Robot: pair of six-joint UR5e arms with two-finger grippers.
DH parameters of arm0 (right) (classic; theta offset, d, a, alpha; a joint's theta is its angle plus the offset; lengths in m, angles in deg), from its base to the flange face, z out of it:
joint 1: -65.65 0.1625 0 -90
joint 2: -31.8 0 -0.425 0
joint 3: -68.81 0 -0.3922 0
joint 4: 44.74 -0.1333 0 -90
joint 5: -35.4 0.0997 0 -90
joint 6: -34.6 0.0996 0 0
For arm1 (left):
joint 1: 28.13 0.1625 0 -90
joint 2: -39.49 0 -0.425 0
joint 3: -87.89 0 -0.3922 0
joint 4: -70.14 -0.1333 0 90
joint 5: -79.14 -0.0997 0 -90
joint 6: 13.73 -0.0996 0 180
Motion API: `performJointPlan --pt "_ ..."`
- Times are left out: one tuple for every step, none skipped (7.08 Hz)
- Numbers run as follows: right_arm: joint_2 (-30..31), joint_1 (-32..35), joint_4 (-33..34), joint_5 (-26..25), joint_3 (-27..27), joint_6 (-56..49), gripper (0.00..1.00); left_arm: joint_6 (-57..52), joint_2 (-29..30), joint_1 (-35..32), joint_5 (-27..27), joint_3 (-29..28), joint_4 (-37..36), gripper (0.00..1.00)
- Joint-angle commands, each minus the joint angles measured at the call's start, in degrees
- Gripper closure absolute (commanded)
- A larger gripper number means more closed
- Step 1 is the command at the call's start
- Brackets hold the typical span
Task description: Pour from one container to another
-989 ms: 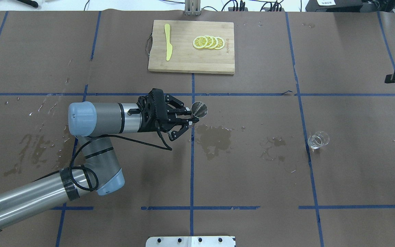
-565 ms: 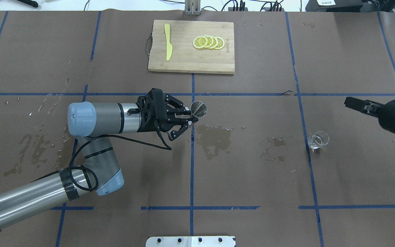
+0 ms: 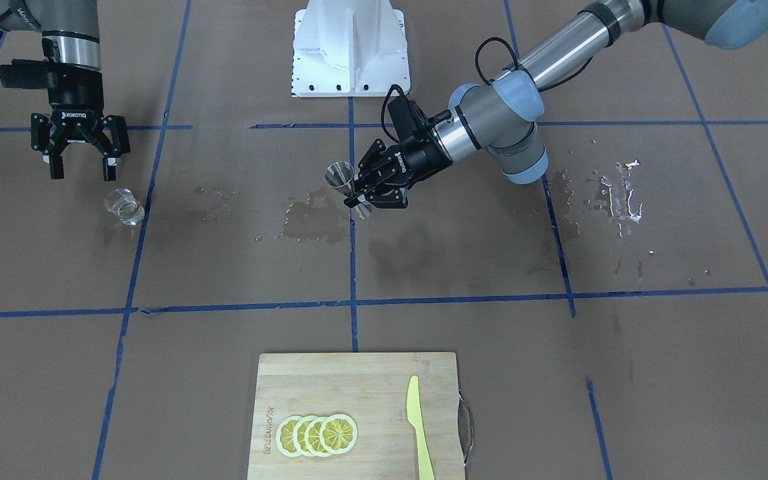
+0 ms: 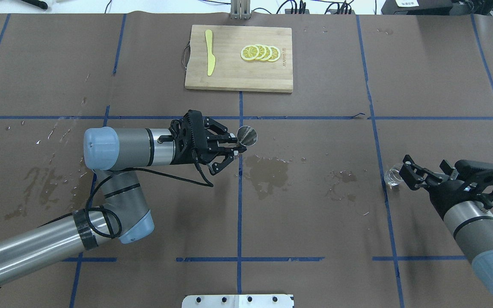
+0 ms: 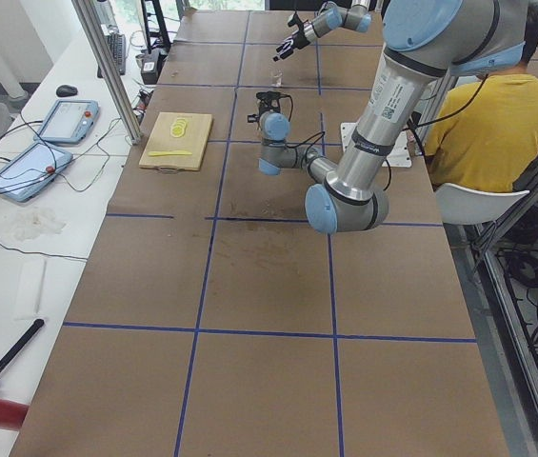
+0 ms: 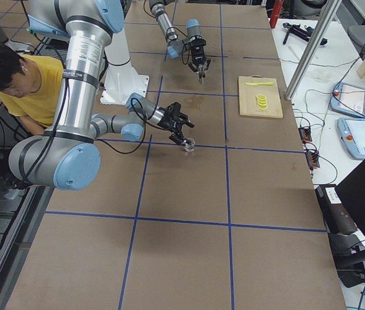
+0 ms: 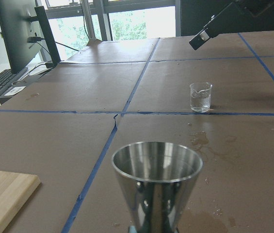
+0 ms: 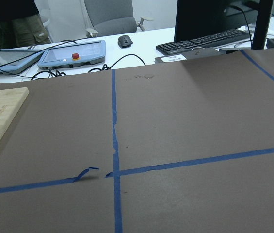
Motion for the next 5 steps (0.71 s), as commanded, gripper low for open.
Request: performJointPlan --pt "-3.74 -3.34 -0.04 -8.60 5.61 0.30 0.00 0.00 -0.20 0.00 0.00 0.00 0.09 1.00" --pt "-6.72 -3.61 -0.04 -10.37 8.94 0.30 0.00 0.00 -0.21 0.00 0.00 0.00 0.09 1.00" --pt "-8.84 -3.61 -0.04 -12.04 11.59 0.30 0.00 0.00 -0.21 0.00 0.00 0.00 0.09 1.00" --pt "-9.55 -3.87 -0.13 -13.45 13.96 0.30 0.00 0.00 -0.21 0.00 0.00 0.09 0.09 1.00" --pt "-9.65 -4.05 -0.13 -14.08 15.21 0.65 0.00 0.00 -0.21 0.00 0.00 0.09 0.09 1.00"
